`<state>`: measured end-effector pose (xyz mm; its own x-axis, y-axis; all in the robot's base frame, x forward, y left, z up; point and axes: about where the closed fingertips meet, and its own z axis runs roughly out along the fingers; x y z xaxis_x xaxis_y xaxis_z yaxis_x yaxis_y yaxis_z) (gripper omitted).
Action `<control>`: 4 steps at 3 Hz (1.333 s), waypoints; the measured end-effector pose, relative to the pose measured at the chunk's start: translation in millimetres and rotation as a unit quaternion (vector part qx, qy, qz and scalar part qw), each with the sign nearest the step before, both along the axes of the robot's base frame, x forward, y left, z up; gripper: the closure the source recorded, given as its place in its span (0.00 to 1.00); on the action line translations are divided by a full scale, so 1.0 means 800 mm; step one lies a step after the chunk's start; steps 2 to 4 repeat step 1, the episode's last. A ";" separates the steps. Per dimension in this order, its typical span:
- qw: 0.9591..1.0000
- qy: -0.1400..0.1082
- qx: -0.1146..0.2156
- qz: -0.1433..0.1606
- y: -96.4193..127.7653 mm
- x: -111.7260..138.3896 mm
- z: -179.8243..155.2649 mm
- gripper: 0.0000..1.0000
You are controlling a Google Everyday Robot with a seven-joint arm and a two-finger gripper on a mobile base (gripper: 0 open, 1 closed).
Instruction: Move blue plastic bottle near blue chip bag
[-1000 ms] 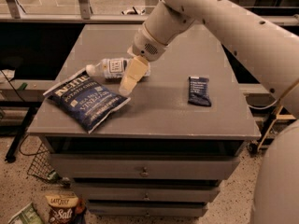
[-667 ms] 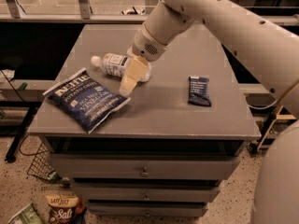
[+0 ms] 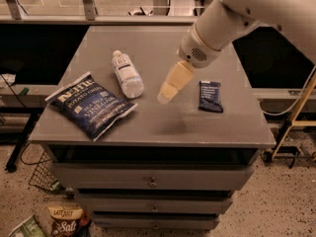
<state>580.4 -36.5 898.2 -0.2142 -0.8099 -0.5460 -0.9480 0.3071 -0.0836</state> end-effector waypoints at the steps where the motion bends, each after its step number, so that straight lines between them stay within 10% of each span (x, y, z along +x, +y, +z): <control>1: 0.998 -0.015 0.002 -0.064 -0.077 -0.026 0.012 0.00; 4: 0.998 -0.015 0.002 -0.064 -0.077 -0.026 0.012 0.00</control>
Offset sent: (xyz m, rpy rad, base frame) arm 0.0000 0.0000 0.0000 0.0000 0.0000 0.0000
